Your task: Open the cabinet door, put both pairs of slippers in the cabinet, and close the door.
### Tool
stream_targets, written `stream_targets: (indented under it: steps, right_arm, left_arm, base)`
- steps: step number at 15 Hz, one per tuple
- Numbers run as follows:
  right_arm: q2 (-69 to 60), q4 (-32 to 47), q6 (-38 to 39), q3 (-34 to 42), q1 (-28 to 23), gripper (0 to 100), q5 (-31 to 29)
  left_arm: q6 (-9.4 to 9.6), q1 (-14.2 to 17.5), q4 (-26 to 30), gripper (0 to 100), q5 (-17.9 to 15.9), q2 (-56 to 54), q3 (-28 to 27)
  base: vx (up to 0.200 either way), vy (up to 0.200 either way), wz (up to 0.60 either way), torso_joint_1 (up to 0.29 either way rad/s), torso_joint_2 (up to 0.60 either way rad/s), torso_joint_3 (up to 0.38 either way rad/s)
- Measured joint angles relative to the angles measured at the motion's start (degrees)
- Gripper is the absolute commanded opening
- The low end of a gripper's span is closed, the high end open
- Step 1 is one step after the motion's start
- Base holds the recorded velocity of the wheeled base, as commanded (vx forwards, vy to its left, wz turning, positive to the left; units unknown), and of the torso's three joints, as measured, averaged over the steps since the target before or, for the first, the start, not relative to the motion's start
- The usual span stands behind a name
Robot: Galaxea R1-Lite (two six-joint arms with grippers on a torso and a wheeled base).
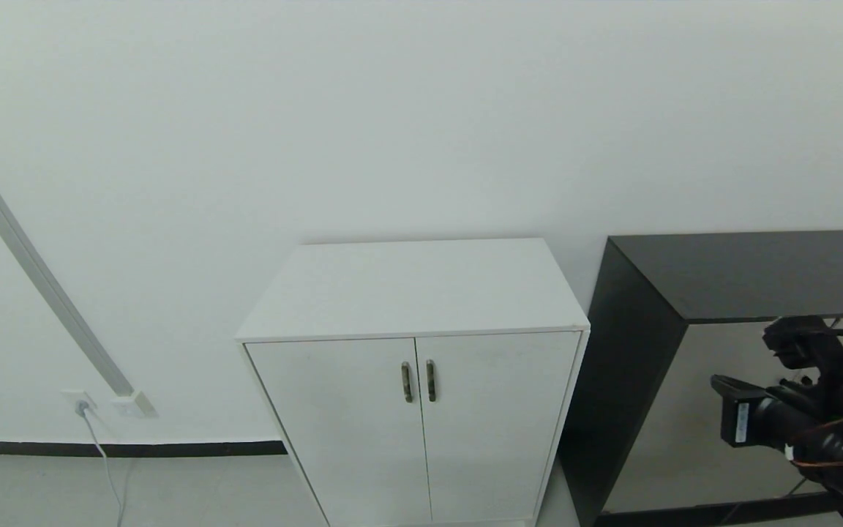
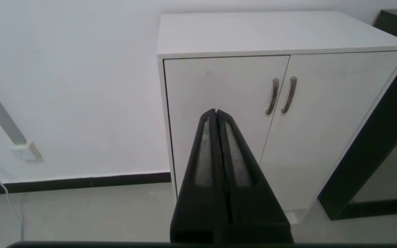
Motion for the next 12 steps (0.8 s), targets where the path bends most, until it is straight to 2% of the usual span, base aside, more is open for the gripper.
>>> stream_targets:
  steps: [6, 8, 12]
  right_arm:
    - [-13.62, 2.28, -0.35, 10.97, -2.16, 0, 0.07]
    - [-19.60, 9.16, -0.66, 12.51, -2.66, 0, 0.32]
    - [-34.18, 28.39, -2.56, 12.13, -2.90, 0, 2.71]
  left_arm:
    - [0.00, 0.00, -0.02, 0, 0.00, 0.00, 0.00]
    - [0.00, 0.02, 0.00, 0, 0.00, 0.00, 0.00]
    - [0.00, 0.00, -0.02, 0, 0.00, 0.00, 0.00]
  base:
    - [0.000, 0.000, 0.00, 0.000, 0.00, 0.000]
    - [0.000, 0.000, 0.00, 0.000, 0.00, 0.000]
    - [0.000, 0.000, 0.00, 0.000, 0.00, 0.000]
